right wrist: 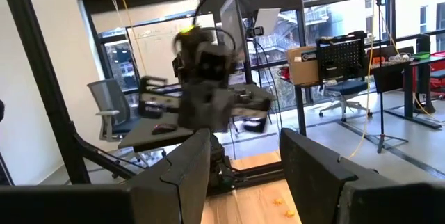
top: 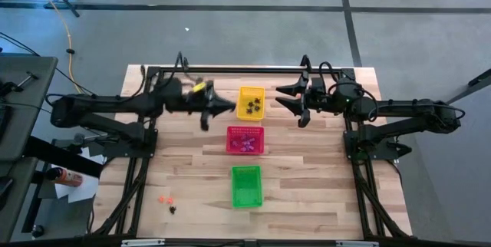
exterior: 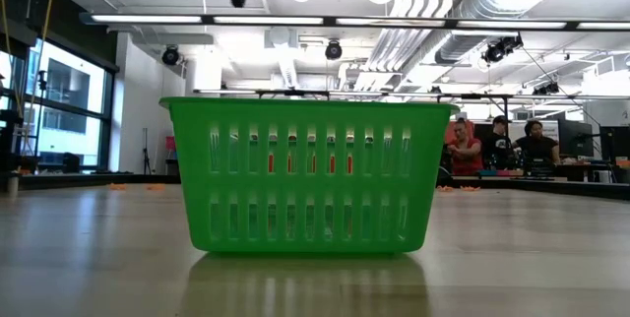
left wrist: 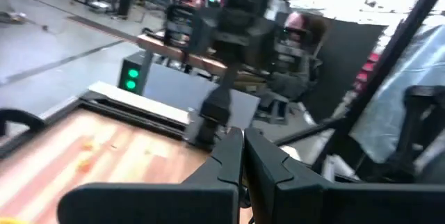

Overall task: Sort Halloween decoration
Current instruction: Put the black spider toy into the yellow bin

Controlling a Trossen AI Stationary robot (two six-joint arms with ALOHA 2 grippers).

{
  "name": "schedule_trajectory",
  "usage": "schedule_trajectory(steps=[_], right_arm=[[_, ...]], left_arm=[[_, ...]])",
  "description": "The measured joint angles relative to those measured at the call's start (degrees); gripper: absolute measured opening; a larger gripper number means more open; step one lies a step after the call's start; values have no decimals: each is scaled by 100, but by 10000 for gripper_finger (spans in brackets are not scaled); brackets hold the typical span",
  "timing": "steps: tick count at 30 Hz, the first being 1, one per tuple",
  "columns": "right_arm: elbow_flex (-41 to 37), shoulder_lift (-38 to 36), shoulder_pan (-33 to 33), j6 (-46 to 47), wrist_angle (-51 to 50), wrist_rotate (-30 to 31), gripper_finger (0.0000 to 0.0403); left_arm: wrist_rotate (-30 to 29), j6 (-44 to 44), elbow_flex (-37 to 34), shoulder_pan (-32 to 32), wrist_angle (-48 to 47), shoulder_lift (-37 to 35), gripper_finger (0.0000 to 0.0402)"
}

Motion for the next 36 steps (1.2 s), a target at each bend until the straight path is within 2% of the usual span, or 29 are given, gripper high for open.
schedule_trajectory(steps=[2, 5, 8, 16, 24, 33, 36], right_arm=[[0, 0, 0, 0, 58, 0, 169], [0, 0, -1, 0, 54, 1, 169], [0, 0, 0, 0, 53, 2, 169], [0, -2, 0, 4, 51, 6, 169], [0, 0, 0, 30, 49, 9, 169], [0, -2, 0, 48, 51, 11, 169], [0, -2, 0, 44, 50, 74, 169]], left_arm=[[272, 149, 399, 286, -398, 255, 0], [571, 541, 1091, 622, -1507, 724, 0], [525, 1314, 1659, 865, -2389, 1235, 0], [294, 2527, 1885, 1310, -2278, 2653, 0], [55, 2774, 1883, 1364, -2132, 3988, 0], [-150, 2784, 1883, 1275, -2163, 4307, 2], [-169, 2787, 1883, 1277, -2141, 4305, 15]])
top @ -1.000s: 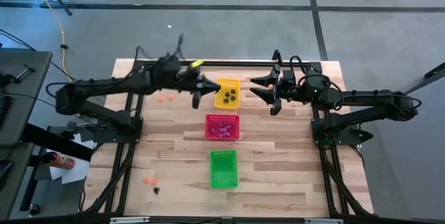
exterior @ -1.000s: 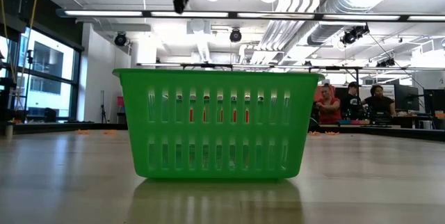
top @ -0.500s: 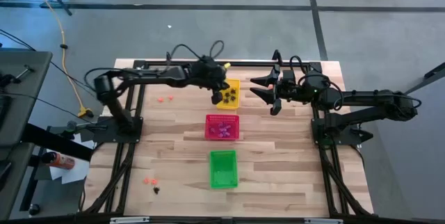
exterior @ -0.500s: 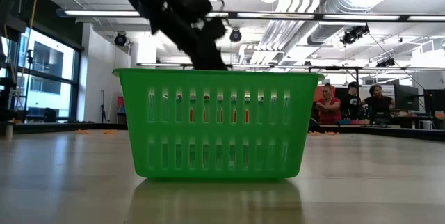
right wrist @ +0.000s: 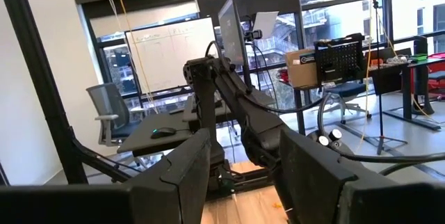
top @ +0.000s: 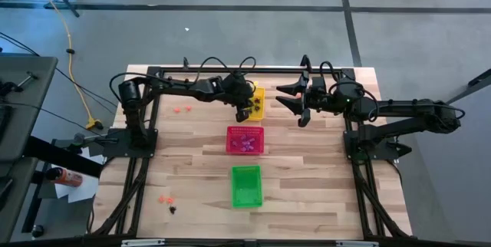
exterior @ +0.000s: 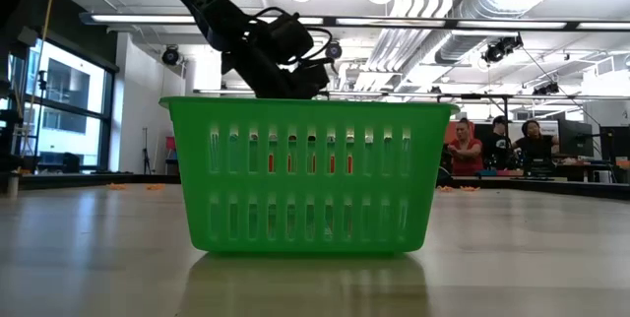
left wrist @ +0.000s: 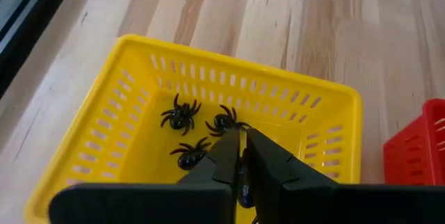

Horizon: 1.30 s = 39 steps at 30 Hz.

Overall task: Sort Halloween decoration
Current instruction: Put the black spider toy into the yellow bin

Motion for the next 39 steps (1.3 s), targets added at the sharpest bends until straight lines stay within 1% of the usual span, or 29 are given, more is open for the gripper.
schedule_trajectory(steps=[4, 9, 12, 15, 17, 20, 23, 25, 28, 30, 33, 36, 39], right_arm=[[0, 0, 0, -7, 0, 121, 169], [0, 0, -2, -5, 0, 123, 169], [0, 0, 0, -2, -2, 123, 169], [0, 0, -2, 0, -3, 123, 169], [0, 0, -2, 0, -6, 123, 169], [0, 2, -2, -8, -71, 123, 169], [0, 0, -2, -151, -177, 123, 169], [0, 2, -2, -196, -276, 122, 169], [0, 0, 0, -143, -353, 30, 169], [0, 1, 0, -139, -374, -167, 169], [0, 0, 26, 4, -371, -431, 169], [0, 0, 115, 159, -370, -456, 169], [0, 2, 266, 107, -370, -454, 169]], left_arm=[[-4, -2, 0, 7, 6, -2, 53], [-4, -64, 0, -17, 80, -63, 118], [-24, -110, 84, -19, -32, -281, 156], [-9, -206, 301, 20, -159, -701, 184], [13, -370, 382, 52, -165, -1096, 196], [106, -671, 385, 56, -138, -1746, 203], [374, -951, 385, -33, -174, -2404, 204], [520, -1251, 345, -171, -148, -2827, 204], [485, -1549, 171, -541, -110, -3408, 204], [237, -1781, -82, -895, 61, -3767, 204], [-446, -2106, -608, -1536, 548, -4197, 204], [-1283, -2316, -1156, -2179, 980, -4501, 204], [-1977, -2248, -1569, -2660, 1225, -4686, 204]])
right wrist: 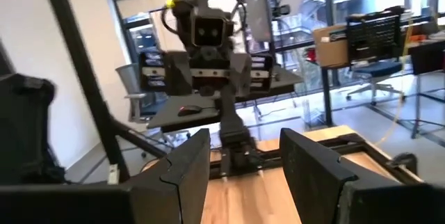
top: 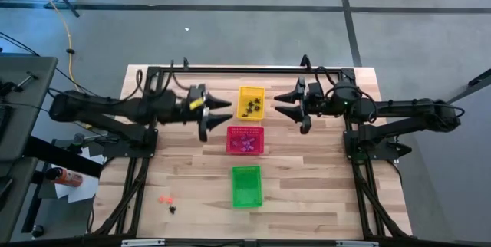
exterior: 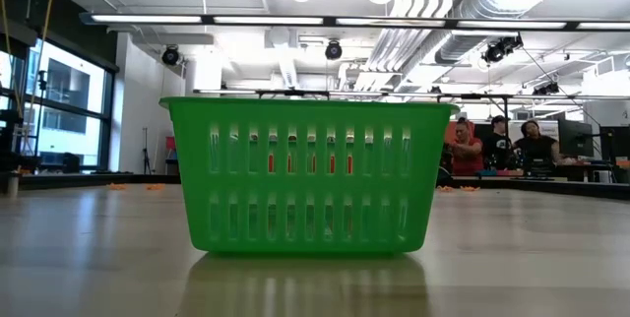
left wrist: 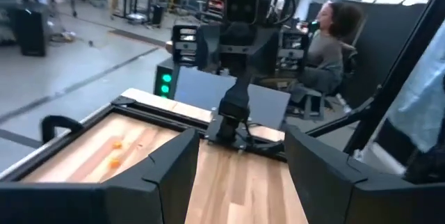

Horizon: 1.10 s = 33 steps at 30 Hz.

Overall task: Sort Halloween decoration
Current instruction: Put the black spider toy into the yellow bin

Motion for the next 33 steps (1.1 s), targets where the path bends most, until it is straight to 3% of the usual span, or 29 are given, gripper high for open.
schedule_trajectory(steps=[4, 10, 16, 27, 30, 33], right_arm=[[0, -1, 167, -1, -38, 120, 169], [0, -2, 232, 0, -193, 323, 169], [0, 0, 232, 0, -212, 323, 169], [0, -2, 232, -2, -356, 323, 169], [0, -2, 217, 0, -566, 323, 169], [0, -1, 217, 0, -775, 323, 169]], left_arm=[[-310, 529, -203, -280, 69, -115, 204], [11, 1084, -203, -282, 99, -160, 204], [317, 1092, -203, -255, 93, -157, 204], [-108, 992, -199, -253, 77, -186, 204], [-114, 533, -15, -254, -191, -337, 204], [-102, -41, 336, -367, -1561, -436, 204]])
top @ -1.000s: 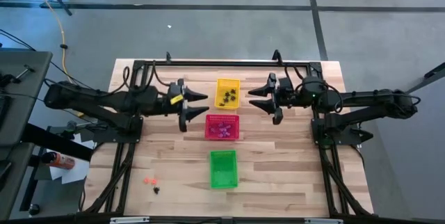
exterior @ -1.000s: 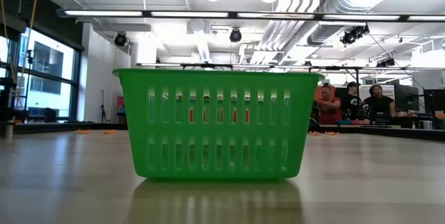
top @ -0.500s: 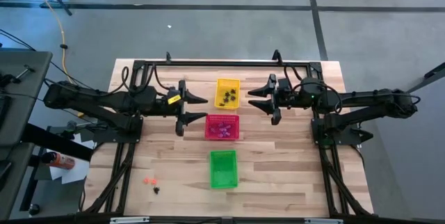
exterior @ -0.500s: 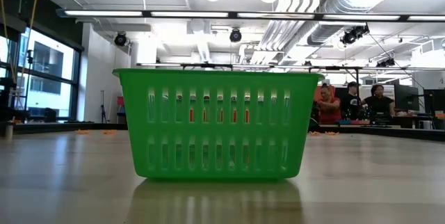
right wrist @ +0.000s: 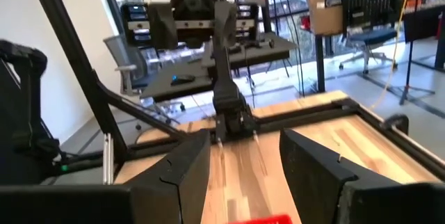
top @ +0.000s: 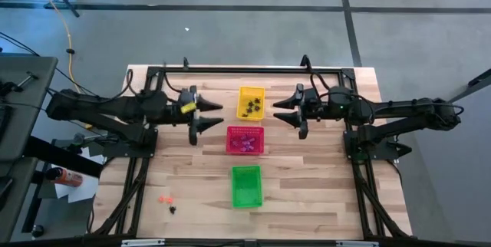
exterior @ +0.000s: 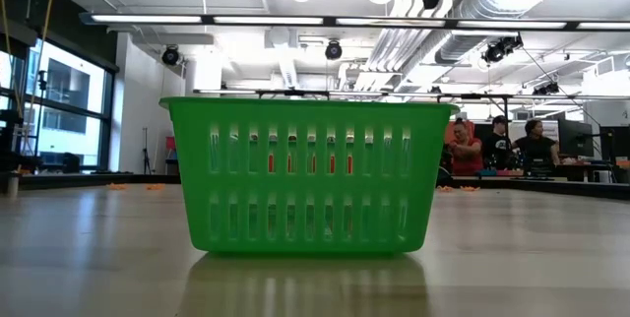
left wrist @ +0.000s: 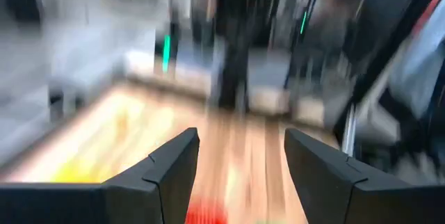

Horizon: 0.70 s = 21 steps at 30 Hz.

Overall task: Sort Halloween decoration
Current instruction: Put the black spider toy into the yellow bin

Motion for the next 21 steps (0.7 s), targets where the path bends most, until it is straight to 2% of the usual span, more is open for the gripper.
schedule_trajectory(steps=[3, 6, 9, 16, 21], right_arm=[[0, -1, 0, 53, -147, 0, 169], [0, -1, 2, 210, -228, 0, 169], [0, -1, 2, 324, -281, -1, 169], [0, 1, 2, 151, -276, 0, 169], [0, -1, 2, 148, -274, 0, 169]], left_arm=[[43, -783, 207, -390, -1779, 63, 204], [147, -1876, 211, -1006, -3137, 218, 204], [329, -2950, 211, -1873, -3793, 599, 204], [377, -4155, 215, -4102, -3165, 2007, 204], [19, -5012, 213, -5117, -2951, 2988, 204]])
